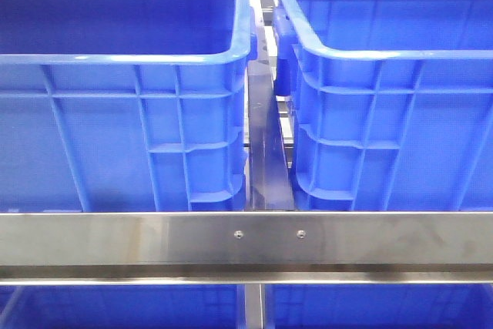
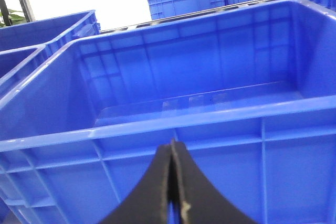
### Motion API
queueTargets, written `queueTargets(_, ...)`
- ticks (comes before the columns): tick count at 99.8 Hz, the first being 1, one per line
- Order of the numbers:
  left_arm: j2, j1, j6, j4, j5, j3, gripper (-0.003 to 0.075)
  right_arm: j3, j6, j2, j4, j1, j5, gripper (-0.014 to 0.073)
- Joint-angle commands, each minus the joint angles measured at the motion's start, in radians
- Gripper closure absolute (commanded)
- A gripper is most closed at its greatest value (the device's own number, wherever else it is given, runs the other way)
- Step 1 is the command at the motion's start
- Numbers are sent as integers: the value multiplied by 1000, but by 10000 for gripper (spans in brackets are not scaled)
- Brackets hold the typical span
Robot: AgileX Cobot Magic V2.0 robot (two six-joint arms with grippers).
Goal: Pick red and yellow buttons and place in box
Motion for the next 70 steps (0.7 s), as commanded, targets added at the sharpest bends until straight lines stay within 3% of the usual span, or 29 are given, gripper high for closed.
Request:
queueTargets(1,13,-3,0,-6,-58,-36,628,-19,-5,-25,-3,-6,-83,662)
queueTargets(18,20,-3,2,-2,-66,-36,741,-19,-5,-25,-3,-6,-83,662)
queueTargets(70,20,-3,4,2,-73,-36,738,-19,-5,-25,-3,-6,-83,662)
